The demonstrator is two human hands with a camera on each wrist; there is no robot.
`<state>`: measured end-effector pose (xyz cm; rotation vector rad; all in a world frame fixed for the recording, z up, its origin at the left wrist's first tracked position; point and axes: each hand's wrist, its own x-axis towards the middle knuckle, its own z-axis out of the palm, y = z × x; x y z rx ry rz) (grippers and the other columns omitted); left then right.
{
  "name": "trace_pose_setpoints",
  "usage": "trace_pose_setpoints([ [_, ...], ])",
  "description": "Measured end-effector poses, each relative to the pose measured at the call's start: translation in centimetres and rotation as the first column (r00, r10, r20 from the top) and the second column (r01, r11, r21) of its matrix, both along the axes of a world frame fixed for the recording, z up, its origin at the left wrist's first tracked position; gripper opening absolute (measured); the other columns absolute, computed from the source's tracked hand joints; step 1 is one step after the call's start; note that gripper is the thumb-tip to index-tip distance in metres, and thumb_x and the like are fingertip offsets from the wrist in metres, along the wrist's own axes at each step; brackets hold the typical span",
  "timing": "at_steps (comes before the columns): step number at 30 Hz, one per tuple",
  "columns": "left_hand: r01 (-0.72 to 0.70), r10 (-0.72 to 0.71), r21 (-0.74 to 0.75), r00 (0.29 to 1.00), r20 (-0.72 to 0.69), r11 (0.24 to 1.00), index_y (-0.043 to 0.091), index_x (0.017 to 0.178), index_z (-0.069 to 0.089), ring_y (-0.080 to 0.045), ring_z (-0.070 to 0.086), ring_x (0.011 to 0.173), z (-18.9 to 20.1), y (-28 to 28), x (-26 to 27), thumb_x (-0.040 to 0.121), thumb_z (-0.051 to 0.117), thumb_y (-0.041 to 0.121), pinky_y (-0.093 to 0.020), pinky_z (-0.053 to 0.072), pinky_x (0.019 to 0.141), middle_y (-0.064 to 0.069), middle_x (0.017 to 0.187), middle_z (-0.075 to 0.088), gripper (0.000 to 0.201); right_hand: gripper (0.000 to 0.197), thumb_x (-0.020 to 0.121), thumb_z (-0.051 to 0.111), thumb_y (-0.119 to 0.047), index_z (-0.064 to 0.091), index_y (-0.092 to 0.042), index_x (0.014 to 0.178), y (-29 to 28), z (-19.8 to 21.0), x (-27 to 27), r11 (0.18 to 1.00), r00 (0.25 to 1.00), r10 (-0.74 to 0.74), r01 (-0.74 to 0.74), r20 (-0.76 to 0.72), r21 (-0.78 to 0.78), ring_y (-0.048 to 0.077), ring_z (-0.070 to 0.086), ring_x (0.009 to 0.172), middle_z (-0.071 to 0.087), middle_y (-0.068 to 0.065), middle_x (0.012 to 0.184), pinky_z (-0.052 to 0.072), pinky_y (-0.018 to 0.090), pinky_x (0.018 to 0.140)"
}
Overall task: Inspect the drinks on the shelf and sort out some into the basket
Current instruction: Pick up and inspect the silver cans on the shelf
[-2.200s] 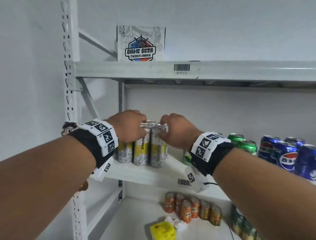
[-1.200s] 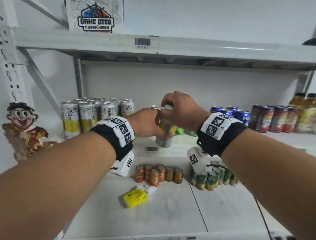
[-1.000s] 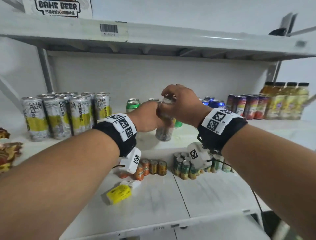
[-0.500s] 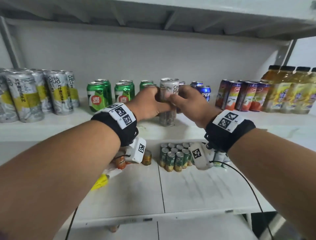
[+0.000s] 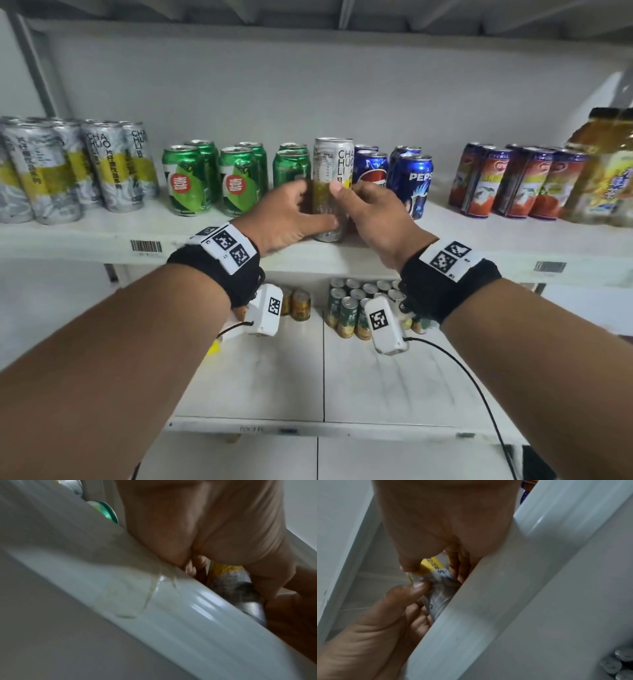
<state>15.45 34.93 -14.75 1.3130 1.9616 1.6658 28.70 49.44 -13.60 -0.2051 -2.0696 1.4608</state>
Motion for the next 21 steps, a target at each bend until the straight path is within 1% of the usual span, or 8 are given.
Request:
trace_pose_setpoints([
  [2,0.03,-0.031,0.036,0.999,0.023,0.999,0.027,0.129,0.069,-0.013,0.077,0.114,-0.06,0.0,-0.23,0.067,0.098,0.042,-0.034,0.063,0.097,0.006,0.12,0.081,0.07,0.054,0.096,0.069,-0.054,0.069,-0.002,0.111,0.07,0.16,0.11,0.997,1.0,0.03,-0.03,0.0,-0.068,0.031,0.076,0.098,0.076,0.021,0.108,0.064,0.05,0.085],
  [4,0.074,-0.08,0.07,0.994,0.073,0.995,0.02,0.132,0.069,-0.019,0.077,0.116,-0.27,-0.01,-0.32,0.076,0.097,0.033,-0.033,0.064,0.093,-0.001,0.123,0.081,0.065,0.057,0.097,0.068,-0.051,0.066,0.004,0.113,0.15,0.18,0.32,0.987,0.998,0.058,-0.058,-0.004,-0.149,0.048,0.071,0.107,0.072,0.031,0.113,0.06,0.061,0.093],
  [6,0.117,-0.129,0.094,0.984,0.125,0.989,0.014,0.132,0.069,-0.026,0.078,0.115,-0.3,-0.06,-0.36,0.081,0.096,0.03,-0.035,0.065,0.09,-0.008,0.122,0.08,0.061,0.057,0.1,0.066,-0.047,0.065,0.008,0.115,0.09,0.25,0.42,0.981,0.997,0.076,-0.075,-0.003,-0.176,0.054,0.069,0.107,0.068,0.037,0.115,0.058,0.065,0.093],
  [10,0.127,-0.136,0.085,0.986,0.1,0.988,0.012,0.132,0.07,-0.027,0.077,0.118,-0.28,0.08,-0.6,0.081,0.092,0.04,-0.041,0.062,0.1,-0.009,0.123,0.08,0.062,0.049,0.103,0.064,-0.038,0.066,0.01,0.116,0.2,0.3,0.58,0.977,0.995,0.097,-0.097,-0.013,-0.192,0.039,0.073,0.09,0.071,0.034,0.11,0.061,0.058,0.091],
  [12,0.129,-0.135,0.075,0.987,0.089,0.989,0.012,0.131,0.07,-0.026,0.077,0.118,-0.23,0.17,-0.55,0.082,0.088,0.044,-0.043,0.06,0.105,-0.008,0.122,0.081,0.061,0.047,0.104,0.063,-0.035,0.067,0.01,0.117,0.28,0.29,0.62,0.975,0.995,0.096,-0.096,-0.01,-0.201,0.041,0.073,0.092,0.072,0.032,0.111,0.062,0.055,0.091],
  [15,0.119,-0.122,0.051,0.991,0.062,0.992,0.014,0.128,0.071,-0.025,0.078,0.114,-0.06,0.07,-0.31,0.086,0.088,0.048,-0.046,0.061,0.105,-0.006,0.118,0.082,0.057,0.048,0.104,0.062,-0.037,0.068,0.009,0.119,0.22,0.3,0.6,0.974,0.996,0.084,-0.082,0.002,-0.21,0.051,0.07,0.105,0.071,0.032,0.114,0.059,0.059,0.095],
  [19,0.105,-0.107,0.048,0.993,0.041,0.993,0.012,0.126,0.072,-0.035,0.076,0.116,0.11,-0.06,-0.06,0.086,0.082,0.048,-0.055,0.058,0.107,-0.009,0.117,0.081,0.055,0.049,0.103,0.063,-0.038,0.067,0.009,0.119,0.2,0.37,0.46,0.978,0.996,0.093,-0.089,0.01,-0.19,0.038,0.073,0.093,0.073,0.029,0.112,0.06,0.058,0.094],
  [21,0.107,-0.109,0.049,0.993,0.036,0.993,0.014,0.123,0.073,-0.038,0.075,0.116,0.09,-0.09,-0.05,0.087,0.083,0.047,-0.055,0.059,0.105,-0.01,0.116,0.082,0.05,0.053,0.1,0.067,-0.037,0.065,0.012,0.12,0.08,0.34,0.42,0.978,0.996,0.09,-0.087,0.006,-0.191,0.039,0.069,0.094,0.07,0.034,0.116,0.057,0.063,0.097],
])
